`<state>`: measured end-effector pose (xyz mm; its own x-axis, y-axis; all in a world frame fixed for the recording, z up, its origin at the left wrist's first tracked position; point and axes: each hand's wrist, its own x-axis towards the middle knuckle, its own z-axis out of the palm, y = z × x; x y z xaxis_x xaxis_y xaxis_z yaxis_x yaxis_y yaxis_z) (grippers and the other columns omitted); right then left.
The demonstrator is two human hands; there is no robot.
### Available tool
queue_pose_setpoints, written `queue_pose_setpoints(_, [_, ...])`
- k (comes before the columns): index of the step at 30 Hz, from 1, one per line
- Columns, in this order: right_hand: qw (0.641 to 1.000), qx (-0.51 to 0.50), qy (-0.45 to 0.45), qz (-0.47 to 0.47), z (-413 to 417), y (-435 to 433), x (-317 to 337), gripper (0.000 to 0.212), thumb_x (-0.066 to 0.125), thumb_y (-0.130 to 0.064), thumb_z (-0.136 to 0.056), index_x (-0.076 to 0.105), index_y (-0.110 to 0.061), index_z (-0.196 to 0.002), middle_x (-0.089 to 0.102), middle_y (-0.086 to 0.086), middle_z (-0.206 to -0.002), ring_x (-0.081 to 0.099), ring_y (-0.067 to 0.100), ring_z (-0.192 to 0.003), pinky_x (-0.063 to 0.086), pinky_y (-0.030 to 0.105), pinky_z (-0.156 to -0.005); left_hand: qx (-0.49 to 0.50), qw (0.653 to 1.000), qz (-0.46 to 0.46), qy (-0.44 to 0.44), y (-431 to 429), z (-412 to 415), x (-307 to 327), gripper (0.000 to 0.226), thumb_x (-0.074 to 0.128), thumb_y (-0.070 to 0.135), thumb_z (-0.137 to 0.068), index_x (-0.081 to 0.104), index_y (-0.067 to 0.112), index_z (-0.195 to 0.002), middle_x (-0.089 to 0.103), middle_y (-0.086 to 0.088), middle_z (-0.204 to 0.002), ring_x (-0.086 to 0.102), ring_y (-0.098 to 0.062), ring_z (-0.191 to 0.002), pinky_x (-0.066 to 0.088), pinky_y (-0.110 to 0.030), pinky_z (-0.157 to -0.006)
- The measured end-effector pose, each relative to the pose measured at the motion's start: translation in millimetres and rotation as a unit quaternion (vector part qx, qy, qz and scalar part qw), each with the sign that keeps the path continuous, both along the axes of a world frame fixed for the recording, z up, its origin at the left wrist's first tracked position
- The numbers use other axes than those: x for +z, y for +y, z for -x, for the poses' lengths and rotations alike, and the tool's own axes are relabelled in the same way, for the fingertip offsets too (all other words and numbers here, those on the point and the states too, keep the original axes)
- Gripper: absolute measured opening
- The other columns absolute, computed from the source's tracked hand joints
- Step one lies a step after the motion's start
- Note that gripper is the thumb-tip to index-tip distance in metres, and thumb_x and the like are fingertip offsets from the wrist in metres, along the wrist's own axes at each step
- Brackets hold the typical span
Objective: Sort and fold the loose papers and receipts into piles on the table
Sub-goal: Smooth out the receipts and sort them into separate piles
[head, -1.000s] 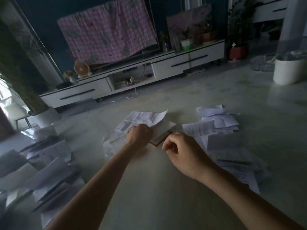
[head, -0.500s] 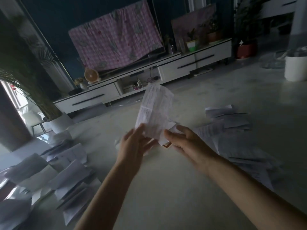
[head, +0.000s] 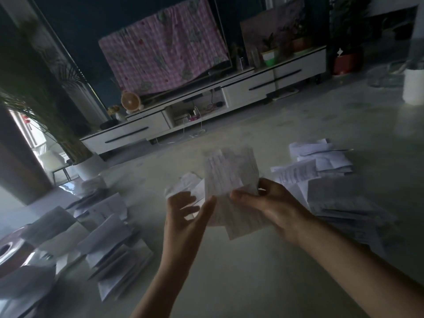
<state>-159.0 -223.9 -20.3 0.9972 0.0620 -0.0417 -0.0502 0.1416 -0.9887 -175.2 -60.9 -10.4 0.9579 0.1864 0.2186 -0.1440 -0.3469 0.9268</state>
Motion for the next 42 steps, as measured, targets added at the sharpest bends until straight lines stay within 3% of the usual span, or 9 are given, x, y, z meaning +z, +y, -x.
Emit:
queue_pose_setpoints(4, [0.999,0.026,-0.015,0.029,5.5,10.1,-1.4,0.055,0.075,-0.037,-0.063,0.056,-0.017,-0.110,0.063,-0.008,-0.098,0.060,0.008,-0.090,0.051,0.020,-0.066,-0.180,0.974,0.109,0.085,1.0,-6.2,8.6,0.039,0.070,0.032,-0.074,0.064,0.012,-0.107,0.070,-0.011,-0.101,0.067,-0.026,-0.094,0.056,-0.042,-0.079])
queue_pose_setpoints(8, [0.996,0.016,-0.030,0.087,4.0,5.4,-4.1,0.056,0.074,-0.043,-0.062,0.055,-0.019,-0.109,0.063,-0.006,-0.102,0.061,0.011,-0.096,0.051,0.024,-0.074,-0.098,0.992,0.072,0.032,-2.3,-11.3,1.6,0.016,0.077,0.021,-0.072,0.070,0.012,-0.083,0.072,-0.012,-0.085,0.067,-0.028,-0.081,0.052,-0.052,-0.080])
queue_pose_setpoints(14, [0.998,0.001,-0.033,0.054,2.7,-7.5,-5.1,0.024,0.069,-0.035,-0.077,0.067,-0.017,-0.094,0.069,-0.007,-0.083,0.064,0.002,-0.073,0.045,0.010,-0.052,-0.081,0.996,0.018,0.011,-8.7,-12.1,1.6,0.016,0.059,0.017,-0.088,0.068,0.019,-0.075,0.071,0.004,-0.068,0.069,-0.015,-0.069,0.059,-0.037,-0.063])
queue_pose_setpoints(22, [0.998,-0.007,-0.029,0.050,0.6,-6.2,-13.2,0.015,0.057,-0.025,-0.090,0.064,-0.016,-0.100,0.066,-0.001,-0.092,0.062,0.013,-0.086,0.047,0.022,-0.062,-0.118,0.989,0.039,0.086,-8.5,-11.2,0.2,0.016,0.057,0.003,-0.088,0.066,0.016,-0.088,0.069,-0.001,-0.075,0.066,-0.016,-0.072,0.057,-0.042,-0.068])
queue_pose_setpoints(28, [1.000,0.012,-0.008,0.007,3.3,-8.3,-8.9,0.027,0.041,-0.004,-0.092,0.063,-0.010,-0.079,0.062,0.006,-0.085,0.060,0.020,-0.072,0.046,0.022,-0.045,-0.155,0.967,0.143,0.145,-2.0,-11.3,7.3,0.022,0.048,0.000,-0.084,0.067,0.010,-0.081,0.067,-0.005,-0.070,0.065,-0.015,-0.058,0.053,-0.028,-0.049])
queue_pose_setpoints(32, [0.995,-0.002,-0.078,0.057,5.0,-7.0,-12.2,0.045,0.037,0.006,-0.090,0.059,-0.018,-0.058,0.063,-0.004,-0.083,0.056,0.013,-0.084,0.042,0.022,-0.062,-0.176,0.934,0.233,0.206,-1.3,-8.6,11.3,0.027,0.054,0.024,-0.071,0.064,0.008,-0.090,0.066,-0.011,-0.076,0.062,-0.023,-0.063,0.050,-0.026,-0.050])
queue_pose_setpoints(34, [0.991,-0.009,-0.111,0.069,6.0,-5.6,-12.1,0.050,0.036,0.011,-0.088,0.061,-0.019,-0.056,0.064,-0.005,-0.082,0.057,0.011,-0.084,0.043,0.021,-0.067,-0.169,0.947,0.186,0.201,-2.8,-8.1,7.0,0.028,0.060,0.030,-0.077,0.065,0.009,-0.096,0.064,-0.014,-0.083,0.061,-0.022,-0.066,0.050,-0.025,-0.049])
queue_pose_setpoints(37, [0.992,-0.002,-0.114,0.059,7.0,-5.3,-9.8,0.050,0.037,0.008,-0.089,0.069,-0.023,-0.067,0.068,-0.009,-0.084,0.060,0.003,-0.083,0.045,0.017,-0.072,-0.151,0.972,0.105,0.144,-1.6,-8.4,-0.4,0.025,0.069,0.014,-0.071,0.069,0.004,-0.093,0.063,-0.018,-0.085,0.060,-0.024,-0.071,0.051,-0.026,-0.055])
queue_pose_setpoints(42, [1.000,0.026,-0.013,0.006,7.9,-10.8,-6.9,0.020,0.051,-0.033,-0.092,0.060,-0.022,-0.106,0.067,0.005,-0.100,0.061,0.017,-0.087,0.046,0.028,-0.068,-0.103,0.988,0.072,0.088,2.8,-10.4,-2.3,0.008,0.068,0.014,-0.072,0.070,0.016,-0.080,0.067,-0.003,-0.070,0.062,-0.017,-0.065,0.052,-0.034,-0.063])
